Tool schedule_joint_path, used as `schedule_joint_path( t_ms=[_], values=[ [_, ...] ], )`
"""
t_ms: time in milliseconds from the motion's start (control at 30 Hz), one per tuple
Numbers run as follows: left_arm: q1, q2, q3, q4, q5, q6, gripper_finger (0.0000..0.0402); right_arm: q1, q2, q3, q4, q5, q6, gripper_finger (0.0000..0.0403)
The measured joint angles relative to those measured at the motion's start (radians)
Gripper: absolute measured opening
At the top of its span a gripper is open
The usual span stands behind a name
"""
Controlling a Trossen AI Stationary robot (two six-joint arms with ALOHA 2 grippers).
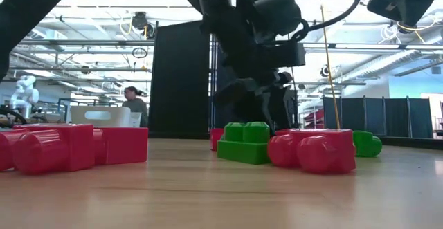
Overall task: Sort blocks by size
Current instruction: Put the green 4 stud gamepiece into the black bin
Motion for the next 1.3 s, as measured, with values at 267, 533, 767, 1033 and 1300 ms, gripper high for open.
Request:
schedule_joint_path(
  t_ms=[267, 533, 767, 1033, 1300],
  values=[
    [-0.010, -0.030, -0.006, 0.036, 0.007, 0.079, 0.0287, 0.000, 0.000, 0.000, -0.001, 0.000, -0.001, 0.0221],
    [-0.012, -0.022, -0.004, 0.091, 0.006, 0.126, 0.0287, 0.000, 0.000, 0.000, -0.001, 0.000, 0.012, 0.0221],
    [-0.012, -0.011, -0.002, 0.098, 0.051, 0.178, 0.0287, 0.000, 0.000, 0.000, -0.002, 0.000, 0.010, 0.0221],
    [-0.012, 0.022, 0.002, 0.084, 0.070, 0.147, 0.0287, 0.000, 0.000, 0.000, -0.001, 0.000, 0.010, 0.0221],
    [-0.010, 0.015, 0.002, 0.034, 0.066, 0.024, 0.0220, -0.001, 0.000, 0.000, 0.004, 0.069, 0.008, 0.0221]
  ],
)
